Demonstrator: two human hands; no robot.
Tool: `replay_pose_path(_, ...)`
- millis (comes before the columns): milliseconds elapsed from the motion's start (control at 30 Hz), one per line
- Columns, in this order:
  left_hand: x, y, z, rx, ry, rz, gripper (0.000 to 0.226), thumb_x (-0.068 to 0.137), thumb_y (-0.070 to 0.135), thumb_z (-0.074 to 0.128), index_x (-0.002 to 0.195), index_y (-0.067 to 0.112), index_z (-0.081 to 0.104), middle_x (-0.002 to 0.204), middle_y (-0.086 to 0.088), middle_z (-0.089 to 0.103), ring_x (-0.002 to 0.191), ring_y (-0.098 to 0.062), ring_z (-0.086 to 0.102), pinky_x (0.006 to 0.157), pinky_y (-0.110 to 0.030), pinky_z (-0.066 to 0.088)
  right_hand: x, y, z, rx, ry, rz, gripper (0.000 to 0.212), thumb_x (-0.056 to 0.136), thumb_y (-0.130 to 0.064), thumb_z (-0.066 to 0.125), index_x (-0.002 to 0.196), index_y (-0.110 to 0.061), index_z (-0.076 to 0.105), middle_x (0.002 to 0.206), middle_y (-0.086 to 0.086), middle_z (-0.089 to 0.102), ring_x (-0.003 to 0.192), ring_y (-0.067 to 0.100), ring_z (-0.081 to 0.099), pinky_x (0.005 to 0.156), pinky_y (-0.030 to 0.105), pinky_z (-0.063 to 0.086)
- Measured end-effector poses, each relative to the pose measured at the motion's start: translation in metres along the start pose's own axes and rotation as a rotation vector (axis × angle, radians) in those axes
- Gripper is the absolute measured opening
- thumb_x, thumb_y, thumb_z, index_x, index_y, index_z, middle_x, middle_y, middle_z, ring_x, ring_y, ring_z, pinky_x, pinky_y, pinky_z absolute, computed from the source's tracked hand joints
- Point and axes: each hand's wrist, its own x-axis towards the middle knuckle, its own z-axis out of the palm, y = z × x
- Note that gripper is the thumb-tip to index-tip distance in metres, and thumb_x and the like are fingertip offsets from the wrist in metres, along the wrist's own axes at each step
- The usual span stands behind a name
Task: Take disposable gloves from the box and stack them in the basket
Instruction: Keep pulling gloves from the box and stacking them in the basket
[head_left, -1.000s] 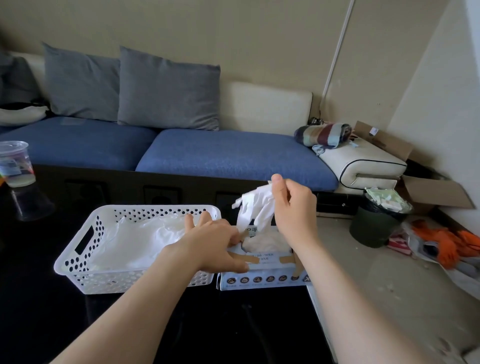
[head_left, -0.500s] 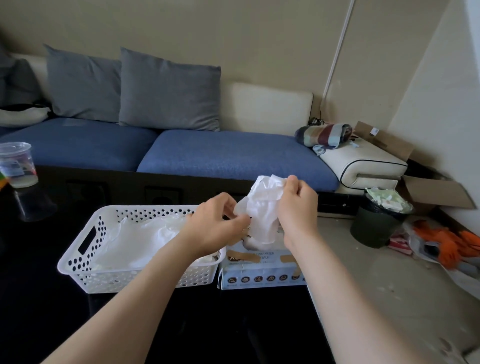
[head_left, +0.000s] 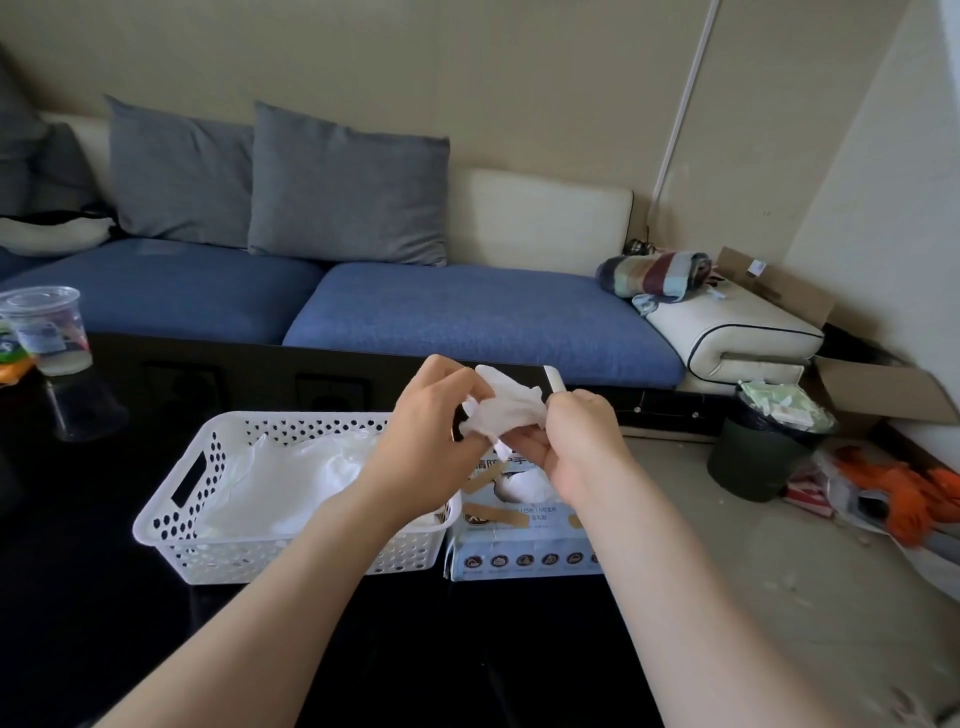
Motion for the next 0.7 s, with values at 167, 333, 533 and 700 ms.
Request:
replay_pose_path(167,0.004,0.002,-0.01,-0.115,0.081,-0.205,0.034,0.104,0.024,0.051,0.081,0.0,0.057,0.079,-0.012,0.057,0.066,-0.009,0.046,0.062,-0.03,0.038,-0.017,-0.012,0.002,-0.41,-0.039,-0.063,0.038,0.108,-0.022,0.038,0.14,-0.017,0.058,0.085,0.018,0.08,0.067,0.037,0.079,0.066,0.048,0.068)
replay_pose_path(333,0.006,0.0,-0.02,-0.333,0.149,-0.335,0.028,0.098,0.02,0.057,0.083,-0.003,0.057,0.072,-0.014,0.063,0.062,-0.022,0.057,0.059,-0.041,0.048,-0.027,-0.008,0.001,-1.055,0.007,-0.581,0.024,0.085,-0.028,0.055,0.07,-0.012,0.065,0.077,0.004,0.071,0.088,0.02,0.069,0.066,0.037,0.059)
replay_pose_path(533,0.005,0.003,-0.033,-0.475,0.03,-0.467,0.032,0.099,0.017,0.052,0.089,-0.009,0.067,0.075,-0.012,0.07,0.066,-0.018,0.065,0.066,-0.041,0.057,-0.032,-0.007,0.009,-0.835,-0.135,-0.65,0.036,0.083,-0.02,0.072,0.059,-0.01,0.047,0.055,-0.007,0.048,0.059,0.011,0.044,0.062,0.03,0.042)
replay_pose_path(700,0.005,-0.003,-0.035,-0.543,0.045,-0.618,0.033,0.104,0.025,0.048,0.102,0.002,0.072,0.087,-0.007,0.072,0.07,-0.011,0.068,0.06,-0.031,0.061,-0.032,-0.009,0.013,-0.629,-0.251,-0.552,0.038,0.091,-0.01,0.067,0.064,-0.016,0.041,0.054,-0.011,0.04,0.054,0.007,0.035,0.053,0.018,0.034)
